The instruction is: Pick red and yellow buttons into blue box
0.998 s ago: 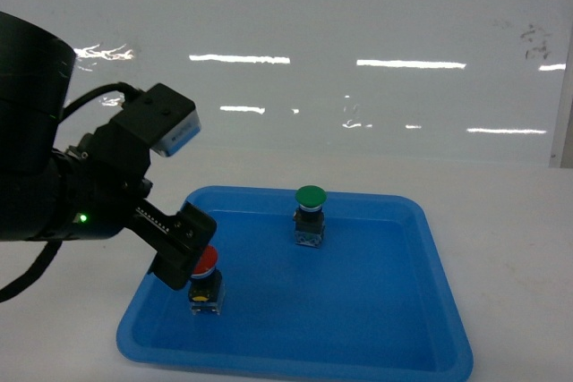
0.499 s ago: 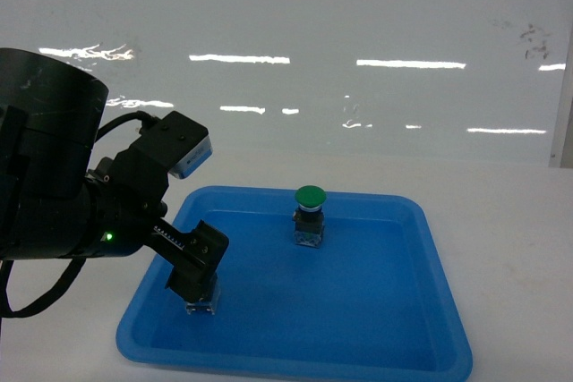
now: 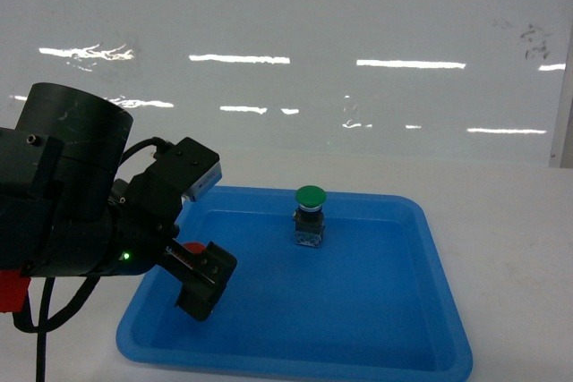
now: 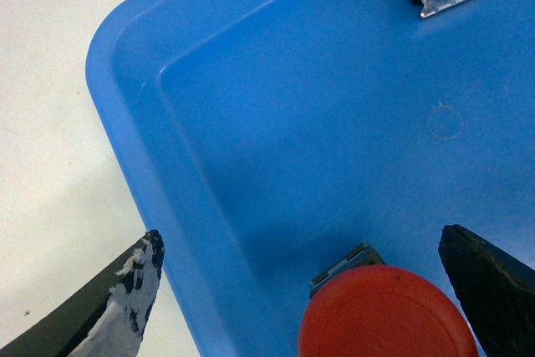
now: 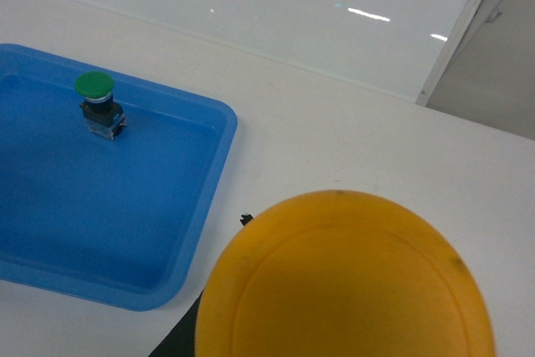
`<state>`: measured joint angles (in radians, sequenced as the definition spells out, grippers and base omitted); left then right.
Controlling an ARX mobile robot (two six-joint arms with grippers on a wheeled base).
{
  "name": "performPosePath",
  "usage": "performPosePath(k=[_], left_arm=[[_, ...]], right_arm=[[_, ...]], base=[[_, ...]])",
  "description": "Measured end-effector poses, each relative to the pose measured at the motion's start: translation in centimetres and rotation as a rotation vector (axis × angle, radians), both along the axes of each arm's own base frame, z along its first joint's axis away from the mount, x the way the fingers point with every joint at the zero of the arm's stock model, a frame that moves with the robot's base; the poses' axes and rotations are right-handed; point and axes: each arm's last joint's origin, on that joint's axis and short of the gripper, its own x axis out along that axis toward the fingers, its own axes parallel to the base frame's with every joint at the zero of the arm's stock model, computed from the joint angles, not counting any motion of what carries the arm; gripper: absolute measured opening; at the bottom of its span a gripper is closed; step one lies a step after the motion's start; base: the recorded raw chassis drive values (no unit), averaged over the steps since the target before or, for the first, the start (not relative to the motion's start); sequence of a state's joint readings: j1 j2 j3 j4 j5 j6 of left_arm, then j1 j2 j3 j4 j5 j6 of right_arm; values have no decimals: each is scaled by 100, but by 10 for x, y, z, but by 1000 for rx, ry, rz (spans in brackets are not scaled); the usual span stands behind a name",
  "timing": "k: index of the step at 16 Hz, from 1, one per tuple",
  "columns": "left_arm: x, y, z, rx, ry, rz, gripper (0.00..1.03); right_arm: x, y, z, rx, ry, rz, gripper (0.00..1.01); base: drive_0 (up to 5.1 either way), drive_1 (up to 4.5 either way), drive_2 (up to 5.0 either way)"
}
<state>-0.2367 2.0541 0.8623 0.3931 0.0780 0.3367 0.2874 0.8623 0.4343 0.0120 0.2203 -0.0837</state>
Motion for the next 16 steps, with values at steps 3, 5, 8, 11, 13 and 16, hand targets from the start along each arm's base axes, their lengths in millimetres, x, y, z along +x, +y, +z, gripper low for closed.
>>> performPosePath(k=[3,5,8,11,13,16], left_arm=[[-2,-5,-17,17,47,15,98],[-2,-6,-20,21,54,21,98],[-3,-7,-20,48,45,44,98],[-3,-7,-20,53,44,44,67],[-3,-7,-20,53,44,44,48],[-2,-7,-20,52,43,44,30]], right_arm=[[0,0,0,0,0,0,27],[0,0,0,0,0,0,27],[0,0,0,0,0,0,27],[0,0,0,0,0,0,27],[0,0,0,0,0,0,27],[0,0,0,0,0,0,27]], base=[[0,0,0],[0,0,0],[0,0,0],[0,0,0],[0,0,0],[0,0,0]])
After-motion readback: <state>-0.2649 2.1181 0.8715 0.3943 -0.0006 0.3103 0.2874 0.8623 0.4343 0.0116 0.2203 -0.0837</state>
